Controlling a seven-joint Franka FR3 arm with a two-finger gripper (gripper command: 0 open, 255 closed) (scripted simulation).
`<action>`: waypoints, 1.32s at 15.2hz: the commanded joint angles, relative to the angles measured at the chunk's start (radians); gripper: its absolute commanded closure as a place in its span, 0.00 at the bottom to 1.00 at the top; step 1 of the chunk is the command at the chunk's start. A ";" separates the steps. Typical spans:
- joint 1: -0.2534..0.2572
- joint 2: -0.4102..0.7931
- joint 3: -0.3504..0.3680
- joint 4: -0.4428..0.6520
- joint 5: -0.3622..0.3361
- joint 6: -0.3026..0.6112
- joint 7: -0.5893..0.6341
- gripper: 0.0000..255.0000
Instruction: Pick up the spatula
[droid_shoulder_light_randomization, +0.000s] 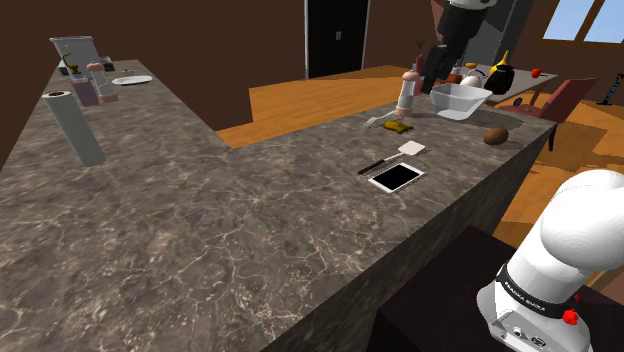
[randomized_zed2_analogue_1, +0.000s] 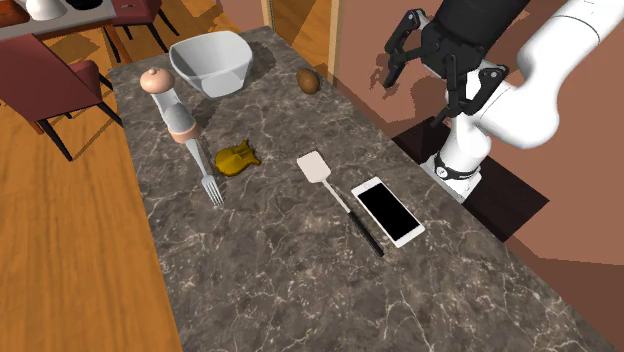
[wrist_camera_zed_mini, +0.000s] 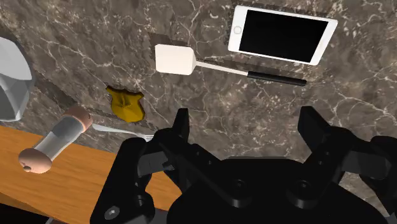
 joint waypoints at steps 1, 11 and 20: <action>0.000 0.000 0.000 0.000 0.000 0.000 0.000 0.00; 0.254 0.181 -0.355 -0.118 -0.047 0.231 -0.849 0.00; 0.427 0.406 -0.553 -0.117 -0.019 0.358 -1.414 0.00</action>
